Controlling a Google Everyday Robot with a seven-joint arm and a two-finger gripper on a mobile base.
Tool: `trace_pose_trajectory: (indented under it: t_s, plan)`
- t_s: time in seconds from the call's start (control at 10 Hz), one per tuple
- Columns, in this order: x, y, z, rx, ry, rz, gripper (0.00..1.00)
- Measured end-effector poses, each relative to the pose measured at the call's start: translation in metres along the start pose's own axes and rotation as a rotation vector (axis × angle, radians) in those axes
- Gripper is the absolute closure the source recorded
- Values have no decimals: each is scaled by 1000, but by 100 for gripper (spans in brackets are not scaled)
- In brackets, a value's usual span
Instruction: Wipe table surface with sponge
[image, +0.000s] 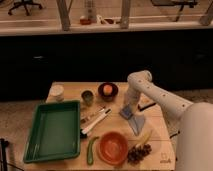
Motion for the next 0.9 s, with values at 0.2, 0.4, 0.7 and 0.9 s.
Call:
trace_pose_trajectory:
  t_s: [0.2, 0.4, 0.7, 0.9]
  plan:
    - [-22, -17, 0, 12, -14, -50, 100]
    - [-43, -17, -2, 20, -31, -89, 100]
    - [-54, 7, -2, 13, -52, -108, 100]
    - [-39, 22, -1, 3, -45, -75, 100]
